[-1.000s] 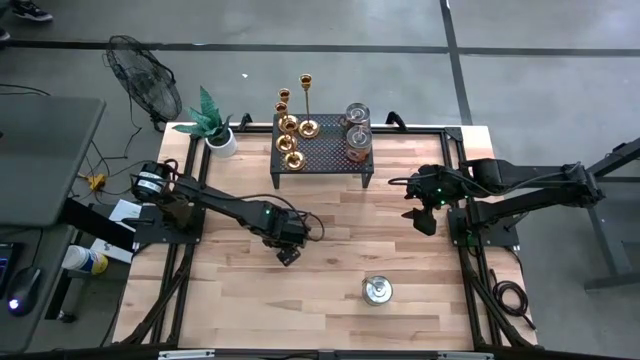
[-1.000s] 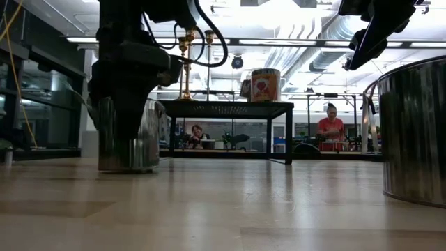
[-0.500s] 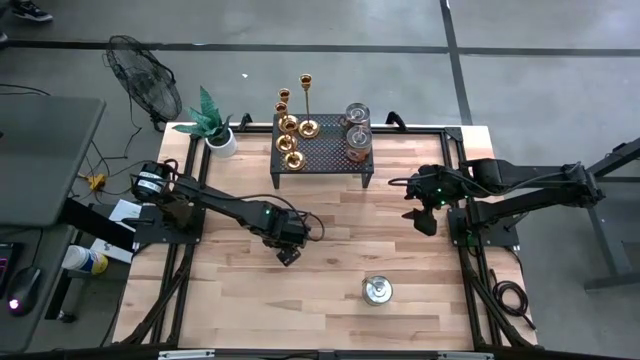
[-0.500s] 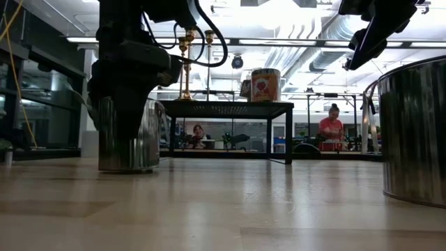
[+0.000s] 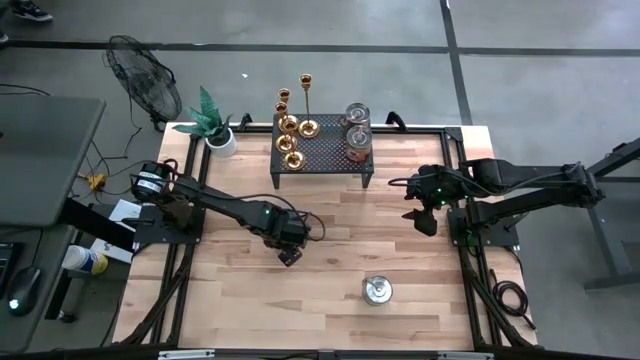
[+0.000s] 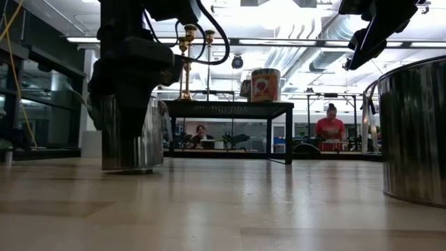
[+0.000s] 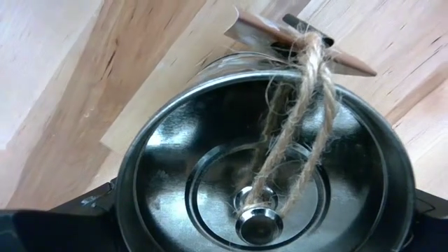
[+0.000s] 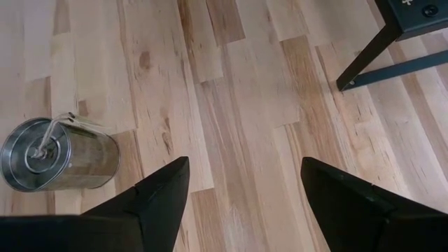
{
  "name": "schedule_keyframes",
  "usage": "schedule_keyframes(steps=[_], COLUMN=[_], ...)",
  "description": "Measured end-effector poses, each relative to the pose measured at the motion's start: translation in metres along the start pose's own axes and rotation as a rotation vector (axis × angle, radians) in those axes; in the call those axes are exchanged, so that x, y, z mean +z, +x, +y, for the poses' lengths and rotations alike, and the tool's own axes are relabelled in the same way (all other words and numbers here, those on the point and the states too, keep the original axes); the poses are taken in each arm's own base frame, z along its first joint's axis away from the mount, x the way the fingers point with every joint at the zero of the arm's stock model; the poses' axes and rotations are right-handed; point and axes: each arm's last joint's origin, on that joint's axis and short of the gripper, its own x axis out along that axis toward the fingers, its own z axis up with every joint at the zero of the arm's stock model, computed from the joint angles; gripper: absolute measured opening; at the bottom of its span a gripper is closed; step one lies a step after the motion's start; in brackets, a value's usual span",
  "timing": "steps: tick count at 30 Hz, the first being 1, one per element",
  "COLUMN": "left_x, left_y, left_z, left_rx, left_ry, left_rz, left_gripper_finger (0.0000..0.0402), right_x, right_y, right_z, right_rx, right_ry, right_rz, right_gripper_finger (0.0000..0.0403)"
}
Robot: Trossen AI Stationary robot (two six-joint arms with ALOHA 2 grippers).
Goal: Pick & Place candle stick holders
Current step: Put the brown scented candle on the shelf
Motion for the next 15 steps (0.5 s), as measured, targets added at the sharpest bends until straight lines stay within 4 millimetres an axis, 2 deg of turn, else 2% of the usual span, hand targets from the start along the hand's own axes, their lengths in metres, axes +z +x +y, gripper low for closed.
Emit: schedule_keyframes(steps=[15], left_x=[0.0029], left_y=[-0.0039], left_z=[-0.0048], left_rx=[-0.045], left_ry=[0.005], left_rz=[-0.006], left_gripper_finger=[0.0344], right_x=[0.0002], right_y=[0.0], right_z=[0.0], right_rx=[0.0], right_ry=[0.0], right_rz=[-0.002], right_gripper_finger=[0.0267])
